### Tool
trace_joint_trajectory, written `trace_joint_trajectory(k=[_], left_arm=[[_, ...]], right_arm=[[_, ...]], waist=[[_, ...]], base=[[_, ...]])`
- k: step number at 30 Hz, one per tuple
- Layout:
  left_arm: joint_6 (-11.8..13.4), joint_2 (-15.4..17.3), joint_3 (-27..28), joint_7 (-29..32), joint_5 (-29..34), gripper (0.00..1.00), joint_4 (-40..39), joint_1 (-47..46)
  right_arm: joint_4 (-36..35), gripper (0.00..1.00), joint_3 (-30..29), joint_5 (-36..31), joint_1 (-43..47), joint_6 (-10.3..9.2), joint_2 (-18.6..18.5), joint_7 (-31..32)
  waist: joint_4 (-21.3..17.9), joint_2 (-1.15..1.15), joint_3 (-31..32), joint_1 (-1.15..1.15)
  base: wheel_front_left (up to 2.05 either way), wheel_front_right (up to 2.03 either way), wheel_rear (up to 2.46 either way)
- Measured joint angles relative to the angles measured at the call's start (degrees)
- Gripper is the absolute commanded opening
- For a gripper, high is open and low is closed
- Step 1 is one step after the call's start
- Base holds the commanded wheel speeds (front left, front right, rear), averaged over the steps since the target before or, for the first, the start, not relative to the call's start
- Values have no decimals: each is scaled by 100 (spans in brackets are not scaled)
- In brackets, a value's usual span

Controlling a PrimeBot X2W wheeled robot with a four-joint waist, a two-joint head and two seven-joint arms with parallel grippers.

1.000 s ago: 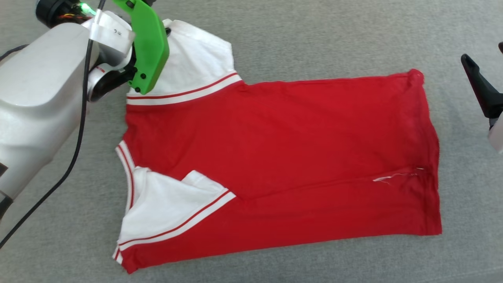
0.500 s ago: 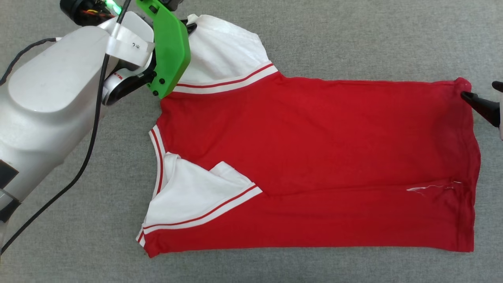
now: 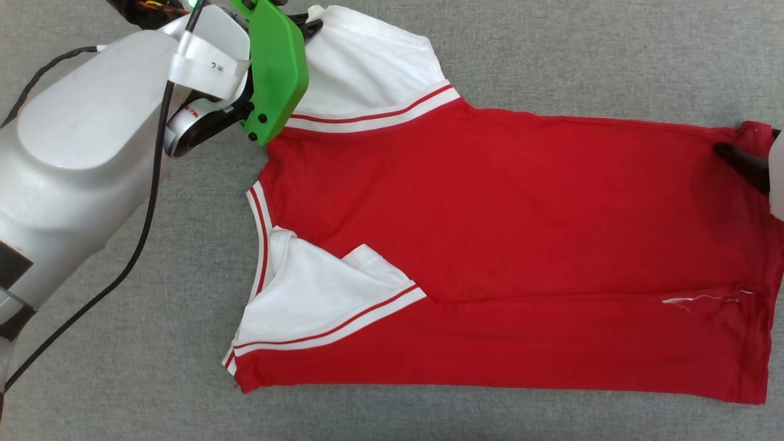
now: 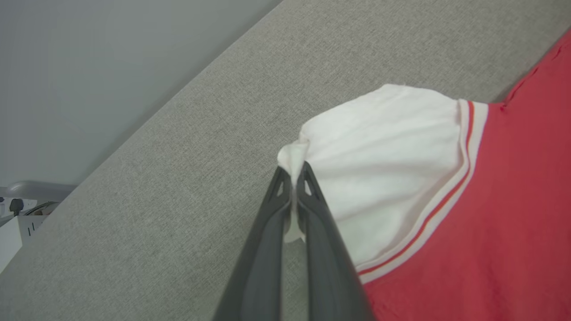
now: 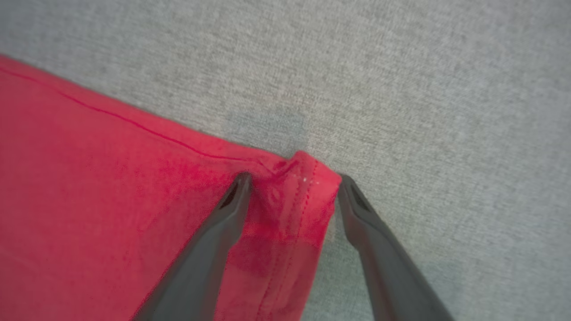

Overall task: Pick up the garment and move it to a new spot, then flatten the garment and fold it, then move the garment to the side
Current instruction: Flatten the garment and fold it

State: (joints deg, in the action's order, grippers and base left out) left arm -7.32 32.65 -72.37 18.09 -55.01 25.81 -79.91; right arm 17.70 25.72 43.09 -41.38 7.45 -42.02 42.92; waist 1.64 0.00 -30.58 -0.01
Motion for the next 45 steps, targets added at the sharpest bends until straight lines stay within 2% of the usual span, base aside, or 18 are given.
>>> trace_joint_trajectory(k=[1, 12, 21, 34, 45], left_arm=[[1, 4, 0, -27, 0, 0, 15, 2], [9, 163, 14, -453, -63, 0, 103, 565], [276, 503, -16, -700, -85, 0, -555, 1429], [944, 1307, -76, -882, -248, 0, -1745, 3237], [1181, 1389, -103, -865, -324, 0, -1994, 4368]], right_arm=[[19, 0, 33, 22, -1, 0, -11, -89], [49, 0, 409, 99, 231, 2, 49, -1631], [-123, 0, 438, 221, 933, 2, -66, -2436], [-413, 0, 370, 477, 2365, 4, -85, -2757], [-444, 0, 263, 509, 3201, 5, 55, -2804]], waist=[[-5, 0, 14, 0], [-96, 0, 545, 0], [-126, 0, 1278, 0], [-145, 0, 2152, 0], [-157, 0, 2301, 0]], base=[[0, 0, 0], [0, 0, 0], [0, 0, 0], [0, 0, 0], [0, 0, 0]])
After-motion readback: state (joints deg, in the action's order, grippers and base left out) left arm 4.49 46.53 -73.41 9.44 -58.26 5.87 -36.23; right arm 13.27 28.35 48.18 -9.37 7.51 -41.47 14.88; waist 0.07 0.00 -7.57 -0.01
